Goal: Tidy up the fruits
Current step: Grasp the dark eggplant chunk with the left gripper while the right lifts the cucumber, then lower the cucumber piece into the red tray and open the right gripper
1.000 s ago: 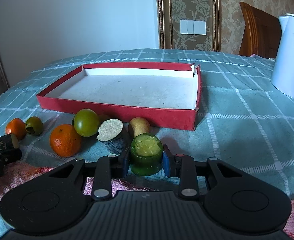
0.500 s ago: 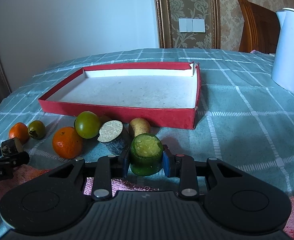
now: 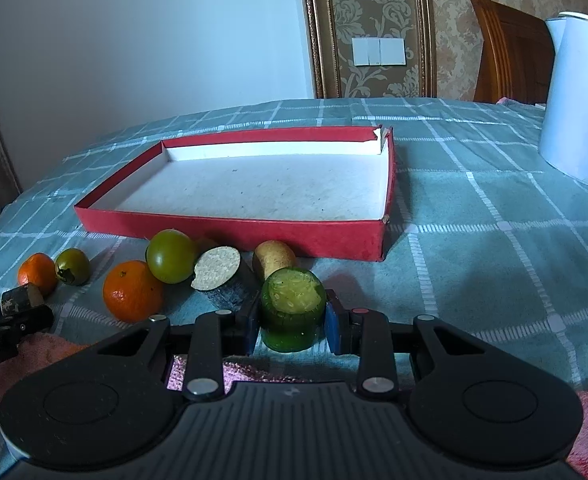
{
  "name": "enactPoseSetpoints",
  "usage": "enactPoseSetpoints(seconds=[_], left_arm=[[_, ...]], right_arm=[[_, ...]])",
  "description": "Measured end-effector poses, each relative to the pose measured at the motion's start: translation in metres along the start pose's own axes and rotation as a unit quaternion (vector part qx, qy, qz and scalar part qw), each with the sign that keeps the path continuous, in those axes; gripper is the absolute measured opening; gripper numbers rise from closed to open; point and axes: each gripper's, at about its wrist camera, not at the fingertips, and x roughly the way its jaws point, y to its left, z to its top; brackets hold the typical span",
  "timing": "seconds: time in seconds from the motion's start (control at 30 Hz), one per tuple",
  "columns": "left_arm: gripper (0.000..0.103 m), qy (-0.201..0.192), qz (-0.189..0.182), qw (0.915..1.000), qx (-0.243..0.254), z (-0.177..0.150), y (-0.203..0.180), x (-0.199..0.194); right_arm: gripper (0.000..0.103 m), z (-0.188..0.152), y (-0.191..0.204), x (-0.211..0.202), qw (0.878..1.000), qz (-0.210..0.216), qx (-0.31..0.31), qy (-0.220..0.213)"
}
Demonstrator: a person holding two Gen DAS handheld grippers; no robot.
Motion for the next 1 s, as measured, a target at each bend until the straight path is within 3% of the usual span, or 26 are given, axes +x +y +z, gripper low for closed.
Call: enactPoseSetpoints(seconds=[0.27, 0.43, 0.77, 1.0], left_arm=[[0.044, -0.012, -0.031, 0.999, 0.029, 0.004, -0.018, 0.006], [0.044, -0.014, -0.046, 0.9978, 0.047, 0.005, -0.028, 0.012], [0.044, -0.006, -0.057, 0.9971, 0.049, 0.005, -0.028, 0.018], [0.044, -0.004, -0.063, 0.9968, 0.05, 0.005, -0.028, 0.018]], right_arm=[[0.031, 0.026, 0.003, -0.005, 0.999, -0.018, -0.033, -0.04], [0.031, 0.057, 0.006, 0.014, 0.996, -0.032, -0.054, -0.062], [0.031, 0.103, 0.006, 0.101, 0.997, -0.036, -0.065, -0.005], [0.031, 0.099, 0.009, 0.136, 0.996, -0.03, -0.075, 0.037]])
